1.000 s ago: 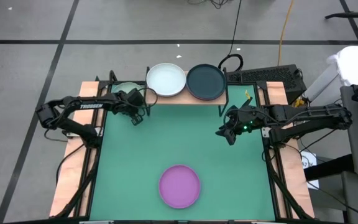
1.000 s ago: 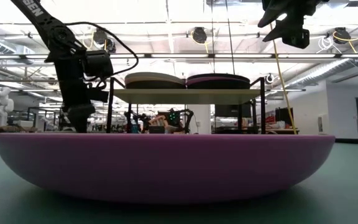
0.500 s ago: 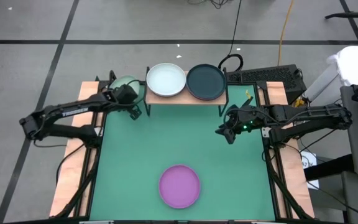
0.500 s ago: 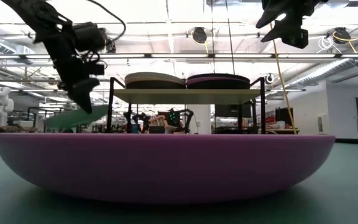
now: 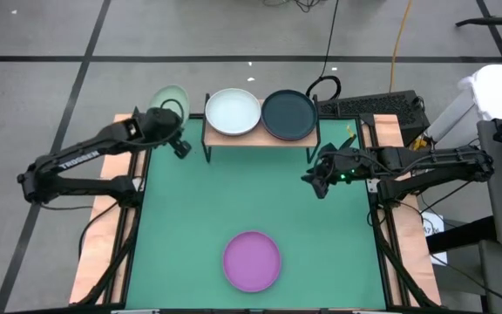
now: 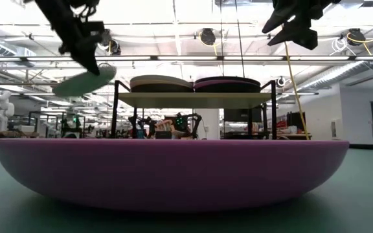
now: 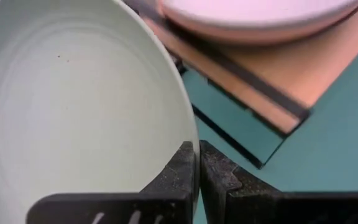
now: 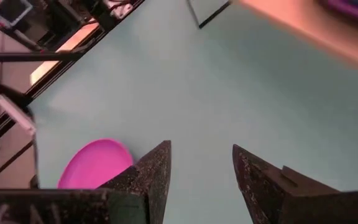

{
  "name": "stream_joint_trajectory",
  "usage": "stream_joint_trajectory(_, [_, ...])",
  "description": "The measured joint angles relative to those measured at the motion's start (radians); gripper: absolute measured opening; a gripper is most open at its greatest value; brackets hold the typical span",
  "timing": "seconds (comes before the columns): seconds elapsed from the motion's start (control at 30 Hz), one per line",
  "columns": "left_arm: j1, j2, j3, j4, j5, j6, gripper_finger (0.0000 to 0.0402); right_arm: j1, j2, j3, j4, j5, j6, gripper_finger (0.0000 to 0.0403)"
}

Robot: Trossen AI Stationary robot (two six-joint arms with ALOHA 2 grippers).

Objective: Place and stack plates onto a shelf
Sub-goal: Stack the light green plate on top of the white plate on the shelf

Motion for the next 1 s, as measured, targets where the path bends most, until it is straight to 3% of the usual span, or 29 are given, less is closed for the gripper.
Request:
stream_joint_trajectory(0.2, [-0.015, 0.001, 0.168, -0.12, -0.026, -0.032, 0.0009, 0.0, 0.0, 0.0, 0.005, 0.102, -0.007, 0.0155])
stream_joint_trajectory(0.33, [-0.014, 0.0, 0.25, -0.134, -0.034, -0.027, 0.0009, 0.0, 0.0, 0.0, 0.024, 0.103, -0.008, 0.0155])
stream_joint_trajectory(0.43, [-0.015, 0.001, 0.298, -0.145, -0.034, -0.038, 0.0009, 0.0, 0.0, 0.0, 0.037, 0.093, -0.01, 0.0155])
stream_joint_trajectory(0.67, [-0.045, 0.001, 0.39, -0.208, -0.035, -0.068, 0.0009, 0.03, 0.0, 0.0, 0.033, -0.036, -0.011, 0.0155])
stream_joint_trajectory(1.0, [-0.128, 0.017, 0.449, -0.224, -0.044, -0.09, 0.0009, 0.116, 0.0, 0.0, 0.03, -0.037, -0.033, 0.0155])
